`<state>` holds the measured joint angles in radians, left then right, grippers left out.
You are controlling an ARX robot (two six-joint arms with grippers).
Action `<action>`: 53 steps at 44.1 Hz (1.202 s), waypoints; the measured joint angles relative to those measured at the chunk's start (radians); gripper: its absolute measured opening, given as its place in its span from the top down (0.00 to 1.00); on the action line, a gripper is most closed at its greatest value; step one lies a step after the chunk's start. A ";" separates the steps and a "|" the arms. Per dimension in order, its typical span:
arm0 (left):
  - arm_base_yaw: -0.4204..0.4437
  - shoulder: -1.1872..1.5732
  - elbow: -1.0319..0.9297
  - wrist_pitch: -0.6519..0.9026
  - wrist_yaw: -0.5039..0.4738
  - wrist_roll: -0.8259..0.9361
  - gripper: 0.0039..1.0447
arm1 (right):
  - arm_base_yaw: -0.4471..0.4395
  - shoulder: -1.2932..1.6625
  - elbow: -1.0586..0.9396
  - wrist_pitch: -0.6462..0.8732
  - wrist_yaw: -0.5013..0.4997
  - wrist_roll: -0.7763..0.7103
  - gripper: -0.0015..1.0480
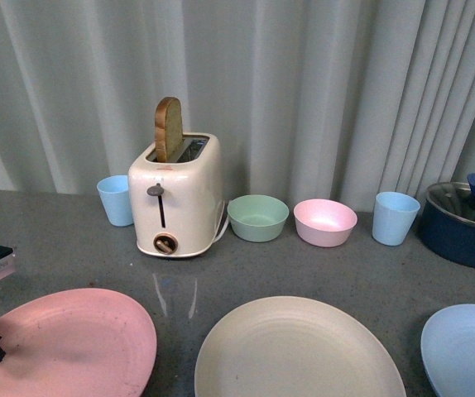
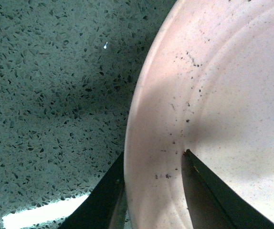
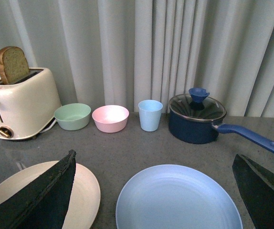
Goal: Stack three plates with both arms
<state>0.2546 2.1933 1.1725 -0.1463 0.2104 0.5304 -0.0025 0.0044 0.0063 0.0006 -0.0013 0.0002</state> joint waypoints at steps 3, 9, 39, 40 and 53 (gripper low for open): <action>0.001 -0.003 0.000 0.003 0.002 0.000 0.82 | 0.000 0.000 0.000 0.000 0.000 0.000 0.07; 0.006 -0.012 0.004 -0.002 0.020 -0.015 0.95 | 0.000 0.000 0.000 0.000 0.000 0.000 0.07; 0.031 -0.017 0.177 -0.267 0.152 -0.119 0.97 | 0.000 0.000 0.000 0.000 0.000 0.000 0.07; 0.032 -0.019 0.188 -0.278 0.152 -0.122 0.97 | 0.000 0.000 0.000 0.000 0.000 0.000 0.07; 0.071 -0.042 0.372 -0.420 0.186 -0.144 0.97 | 0.000 0.000 0.000 0.000 0.000 0.000 0.07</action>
<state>0.3260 2.1509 1.5448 -0.5667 0.3962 0.3862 -0.0025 0.0044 0.0063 0.0006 -0.0013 0.0006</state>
